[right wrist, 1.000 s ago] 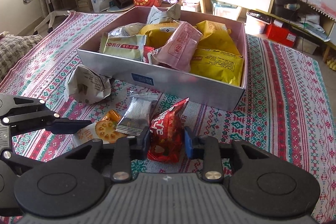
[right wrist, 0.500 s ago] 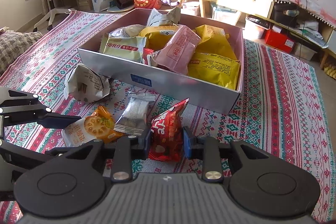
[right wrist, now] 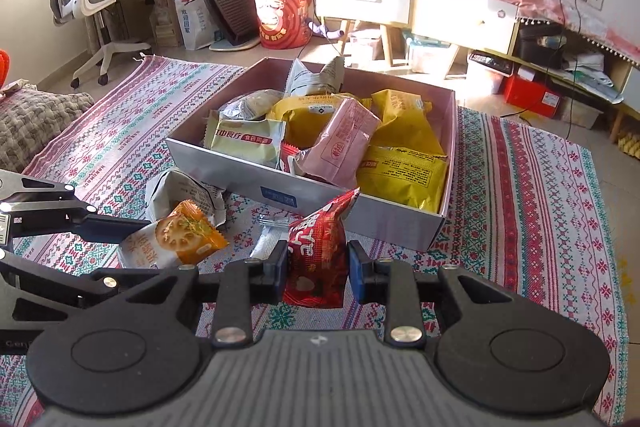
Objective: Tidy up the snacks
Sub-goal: 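Lift both held packets and carry them over the box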
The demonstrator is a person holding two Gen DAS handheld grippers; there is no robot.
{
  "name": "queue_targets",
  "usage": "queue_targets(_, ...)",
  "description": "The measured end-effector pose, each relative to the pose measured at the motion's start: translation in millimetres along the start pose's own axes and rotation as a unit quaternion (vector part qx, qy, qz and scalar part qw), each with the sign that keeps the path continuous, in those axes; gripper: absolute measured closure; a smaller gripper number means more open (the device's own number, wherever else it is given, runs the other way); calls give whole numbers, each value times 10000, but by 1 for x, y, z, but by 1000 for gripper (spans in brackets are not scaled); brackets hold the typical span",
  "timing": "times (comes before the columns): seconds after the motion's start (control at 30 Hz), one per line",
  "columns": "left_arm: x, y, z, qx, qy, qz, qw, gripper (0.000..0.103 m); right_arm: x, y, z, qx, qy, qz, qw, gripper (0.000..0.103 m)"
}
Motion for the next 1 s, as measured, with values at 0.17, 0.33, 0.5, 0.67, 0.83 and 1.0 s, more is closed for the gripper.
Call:
queue_targets(0.17,-6,-14,-6,183,-42,-114,9998,58,2,-12,-6,180,-9,63,9998,76)
queue_targets(0.33,-15,-32,-5,375,-170,-245,9989,58,9,-26,-5,320,104,159,9993,76)
queue_targets(0.5,-25,-51,3,538,-365,-457,9968,58,19,-40,4,399,205,341,9984,76)
queue_targets(0.67,-35,-65,16,575,-603,-630,9945,58,28,-53,17,407,291,505,9975,76)
queue_targets(0.83,-45,-74,33,492,-750,-764,9930,58,37,-62,29,412,408,720,9957,76)
queue_targets(1.0,-53,-83,45,476,-836,-920,9911,58,48,-67,40,415,473,1019,9928,76)
Point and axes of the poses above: each gripper's, at about its wrist camera, not at the fingertips, and z roughly the way its jaws point, x to its right, y to its underside, the point moved 4 cm from there along z, roughly the way its jaws point, and after that the axes turned 7 degrees about -z, right-handed, at the moved point
